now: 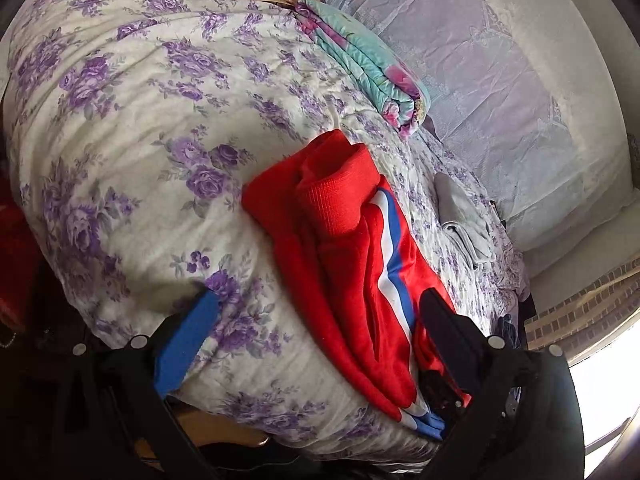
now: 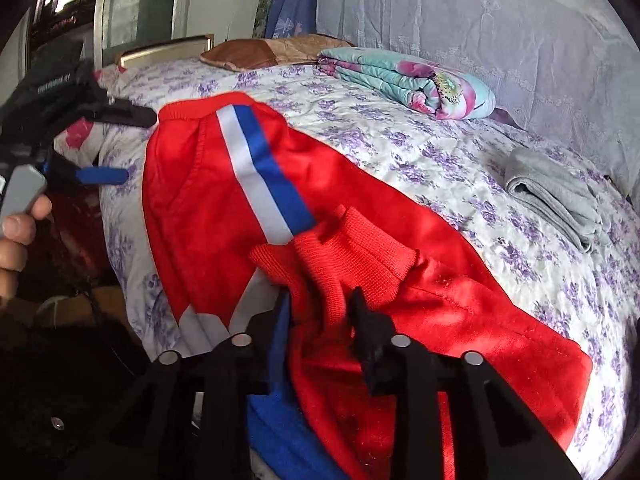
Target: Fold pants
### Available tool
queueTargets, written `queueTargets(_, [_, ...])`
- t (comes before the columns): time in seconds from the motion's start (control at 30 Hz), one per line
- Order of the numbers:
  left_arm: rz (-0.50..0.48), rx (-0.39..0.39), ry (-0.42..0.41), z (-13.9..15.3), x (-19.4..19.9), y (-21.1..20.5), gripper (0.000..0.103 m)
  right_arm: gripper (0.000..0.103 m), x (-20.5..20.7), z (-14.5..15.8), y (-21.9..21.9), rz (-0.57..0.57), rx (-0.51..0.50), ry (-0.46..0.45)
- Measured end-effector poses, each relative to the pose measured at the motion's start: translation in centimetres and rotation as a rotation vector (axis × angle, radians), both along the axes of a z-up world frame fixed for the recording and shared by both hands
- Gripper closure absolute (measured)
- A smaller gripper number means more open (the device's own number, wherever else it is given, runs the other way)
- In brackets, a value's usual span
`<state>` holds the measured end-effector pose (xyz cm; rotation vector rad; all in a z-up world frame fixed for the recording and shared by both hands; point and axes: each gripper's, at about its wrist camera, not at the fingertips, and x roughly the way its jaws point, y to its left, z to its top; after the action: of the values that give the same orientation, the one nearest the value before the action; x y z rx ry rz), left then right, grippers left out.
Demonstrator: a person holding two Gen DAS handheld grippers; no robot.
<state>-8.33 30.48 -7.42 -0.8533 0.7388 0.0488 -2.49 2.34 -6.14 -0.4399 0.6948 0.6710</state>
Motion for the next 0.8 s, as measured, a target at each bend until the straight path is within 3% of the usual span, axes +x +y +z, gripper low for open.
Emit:
queueTargets(0.17, [-0.004, -0.02, -0.006, 0.0, -0.2, 0.2, 0.005, 0.084, 0.3, 4.2, -4.8, -0.111, 0.062, -0.074])
queueTargets(0.27, [-0.006, -0.028, -0.01, 0.0, -0.2, 0.3, 0.005, 0.084, -0.4, 6.8, -8.3, -0.197, 0.048, -0.15])
queueTargets(0.37, [-0.007, -0.018, -0.009, 0.0, -0.2, 0.1, 0.005, 0.084, -0.1, 6.5, -8.6, -0.175, 0.074, -0.062])
queueTargets(0.43, [-0.003, -0.012, -0.008, 0.0, 0.0, 0.0, 0.005, 0.078, 0.3, 3.9, -6.6, -0.094, 0.087, 0.047])
queueTargets(0.5, [-0.001, -0.016, -0.007, 0.2, 0.0, -0.1, 0.005, 0.06, 1.0, 0.4, -4.8, -0.046, 0.068, 0.14])
queueTargets(0.57, [-0.007, -0.023, -0.01, 0.4, -0.1, -0.1, 0.005, 0.053, 0.7, 0.1, -4.9, -0.041, 0.1, 0.132])
queueTargets(0.7, [0.0, -0.02, -0.013, 0.4, -0.4, 0.2, 0.005, 0.052, -0.5, 3.7, -7.1, -0.028, 0.201, 0.104])
queueTargets(0.8, [0.005, -0.03, -0.011, 0.1, -0.2, 0.3, 0.005, 0.054, -0.7, 4.3, -7.4, -0.049, 0.172, 0.086])
